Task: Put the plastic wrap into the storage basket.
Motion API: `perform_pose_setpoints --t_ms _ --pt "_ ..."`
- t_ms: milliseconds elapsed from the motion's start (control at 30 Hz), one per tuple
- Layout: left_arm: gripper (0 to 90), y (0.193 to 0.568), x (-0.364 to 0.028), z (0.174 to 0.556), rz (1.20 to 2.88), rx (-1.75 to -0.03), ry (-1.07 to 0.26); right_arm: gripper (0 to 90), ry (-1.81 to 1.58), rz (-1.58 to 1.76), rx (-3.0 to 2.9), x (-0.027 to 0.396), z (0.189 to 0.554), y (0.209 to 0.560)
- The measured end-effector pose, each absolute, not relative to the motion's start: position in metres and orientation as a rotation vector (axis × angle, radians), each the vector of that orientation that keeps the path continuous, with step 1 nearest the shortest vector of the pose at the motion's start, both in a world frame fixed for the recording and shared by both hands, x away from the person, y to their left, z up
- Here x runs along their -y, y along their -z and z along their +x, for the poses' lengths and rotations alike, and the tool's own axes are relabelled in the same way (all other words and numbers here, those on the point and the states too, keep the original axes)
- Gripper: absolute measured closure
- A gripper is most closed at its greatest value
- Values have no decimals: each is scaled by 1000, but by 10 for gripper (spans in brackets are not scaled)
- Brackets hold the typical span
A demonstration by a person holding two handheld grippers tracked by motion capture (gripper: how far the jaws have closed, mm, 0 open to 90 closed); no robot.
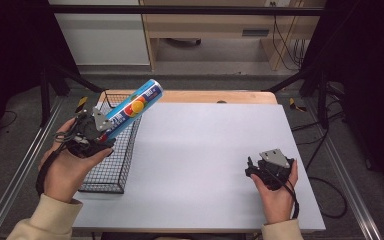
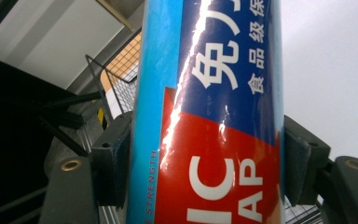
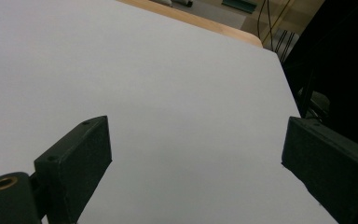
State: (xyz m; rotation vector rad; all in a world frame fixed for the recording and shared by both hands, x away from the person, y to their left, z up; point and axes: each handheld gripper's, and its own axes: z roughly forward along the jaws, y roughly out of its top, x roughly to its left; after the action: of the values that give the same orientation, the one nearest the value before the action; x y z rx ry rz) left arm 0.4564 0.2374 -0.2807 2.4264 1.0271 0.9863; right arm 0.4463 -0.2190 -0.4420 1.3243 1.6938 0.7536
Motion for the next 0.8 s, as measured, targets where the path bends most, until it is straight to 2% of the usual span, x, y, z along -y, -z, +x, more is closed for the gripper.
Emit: perform_pose_setpoints --t_ms 333,567,667,733,800 --pt "314 286 -242 454 2441 -1100 -1013 83 -749 1325 -1699 219 447 443" --pt "315 293 -247 454 2448 -1149 -978 89 -746 1343 -1708 220 448 445" --pt "315 297 -251 455 2447 -1170 -886 91 -742 1341 -1711 220 449 445" --pt "315 301 -249 456 2469 -1164 -922 91 -741 1340 -1714 220 449 445" --pt "315 304 -250 458 2483 -1174 -896 92 -743 1344 -1715 220 449 445"
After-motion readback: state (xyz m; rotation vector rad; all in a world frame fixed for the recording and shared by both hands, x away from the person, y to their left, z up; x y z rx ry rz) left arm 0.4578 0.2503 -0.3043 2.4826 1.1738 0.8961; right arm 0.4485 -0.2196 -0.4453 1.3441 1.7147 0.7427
